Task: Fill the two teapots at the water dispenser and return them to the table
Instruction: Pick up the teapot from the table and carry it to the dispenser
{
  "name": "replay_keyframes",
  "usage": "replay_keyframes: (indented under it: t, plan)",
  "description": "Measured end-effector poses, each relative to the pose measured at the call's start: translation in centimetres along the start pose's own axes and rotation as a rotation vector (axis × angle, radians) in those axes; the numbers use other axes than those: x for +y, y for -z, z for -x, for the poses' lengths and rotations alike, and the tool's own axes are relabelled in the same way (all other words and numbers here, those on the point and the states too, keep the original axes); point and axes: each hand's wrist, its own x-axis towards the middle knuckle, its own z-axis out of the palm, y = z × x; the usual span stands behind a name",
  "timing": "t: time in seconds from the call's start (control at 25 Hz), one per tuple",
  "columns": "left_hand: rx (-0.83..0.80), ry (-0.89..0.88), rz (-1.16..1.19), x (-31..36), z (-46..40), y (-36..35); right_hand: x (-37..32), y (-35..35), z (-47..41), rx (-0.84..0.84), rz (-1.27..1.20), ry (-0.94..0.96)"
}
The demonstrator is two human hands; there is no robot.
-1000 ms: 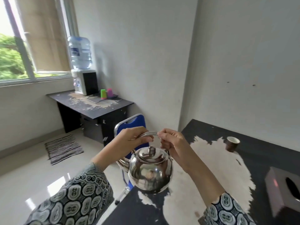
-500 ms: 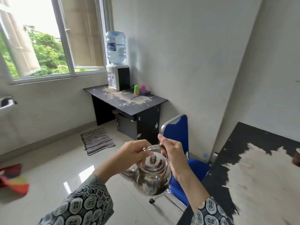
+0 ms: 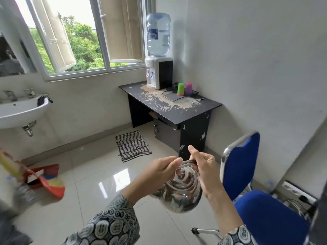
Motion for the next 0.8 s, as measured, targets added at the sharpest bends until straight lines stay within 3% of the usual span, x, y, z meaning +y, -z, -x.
replay_keyframes:
  t: [0.24, 0.48, 0.8]
  plan:
    - [0.167, 0.031, 0.016, -5.8, -7.1, 6.6, 2.7, -5.1, -10.6, -0.027, -0.029, -0.022]
    - [0.193, 0.027, -0.033, -14.6, -14.0, 16.0, 6.4, -12.5, -21.3, -0.054, 0.002, -0.019]
    - [0.224, -0.011, -0.035, -25.1, -25.7, 33.0, 10.5, -25.4, -39.0, 0.101, 0.013, 0.004]
